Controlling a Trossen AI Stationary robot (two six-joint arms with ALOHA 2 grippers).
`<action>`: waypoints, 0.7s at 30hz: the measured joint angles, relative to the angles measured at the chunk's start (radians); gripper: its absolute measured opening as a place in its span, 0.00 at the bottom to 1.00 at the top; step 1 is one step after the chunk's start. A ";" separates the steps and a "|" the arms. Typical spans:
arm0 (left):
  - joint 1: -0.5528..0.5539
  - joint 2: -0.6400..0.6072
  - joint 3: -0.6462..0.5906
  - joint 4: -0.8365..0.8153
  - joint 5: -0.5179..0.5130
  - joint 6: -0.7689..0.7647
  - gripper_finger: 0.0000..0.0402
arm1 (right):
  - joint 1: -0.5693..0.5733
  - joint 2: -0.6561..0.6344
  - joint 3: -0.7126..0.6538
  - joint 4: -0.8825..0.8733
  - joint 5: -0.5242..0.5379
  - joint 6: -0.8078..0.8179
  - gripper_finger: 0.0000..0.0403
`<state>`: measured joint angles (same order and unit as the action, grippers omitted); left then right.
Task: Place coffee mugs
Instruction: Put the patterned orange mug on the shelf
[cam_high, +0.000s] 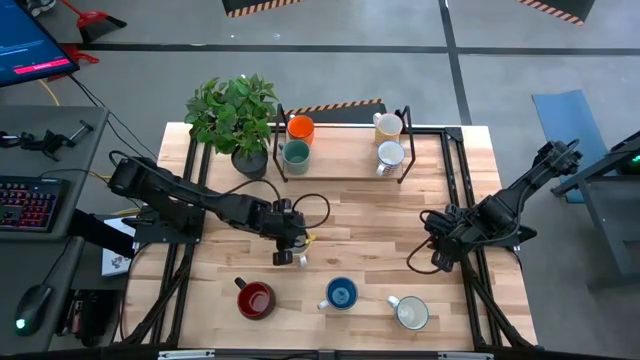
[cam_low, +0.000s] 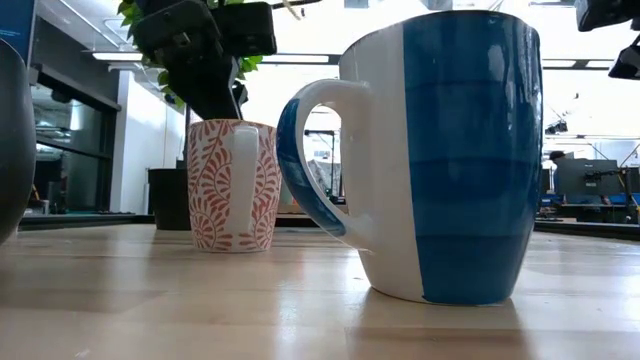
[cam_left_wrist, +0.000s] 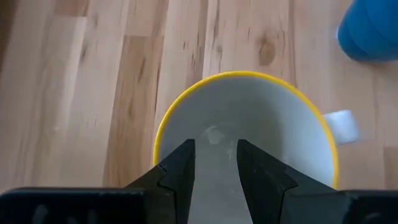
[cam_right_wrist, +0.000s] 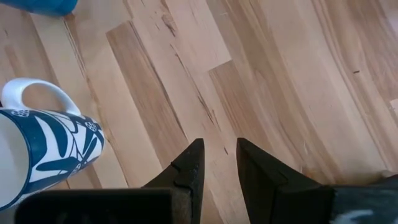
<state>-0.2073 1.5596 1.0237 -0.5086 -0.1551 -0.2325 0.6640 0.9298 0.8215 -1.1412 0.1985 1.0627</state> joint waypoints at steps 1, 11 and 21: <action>0.000 -0.001 0.000 0.008 0.000 0.000 0.27 | 0.000 0.000 0.000 0.000 0.000 -0.008 0.18; 0.000 -0.020 0.000 0.035 -0.058 0.039 0.27 | 0.000 0.000 0.000 0.000 -0.001 -0.017 0.18; 0.004 -0.020 0.000 0.035 -0.099 0.062 0.27 | 0.000 0.000 0.000 -0.001 -0.005 -0.030 0.18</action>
<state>-0.2031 1.5394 1.0233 -0.4732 -0.2540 -0.1707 0.6640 0.9302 0.8215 -1.1419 0.1936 1.0324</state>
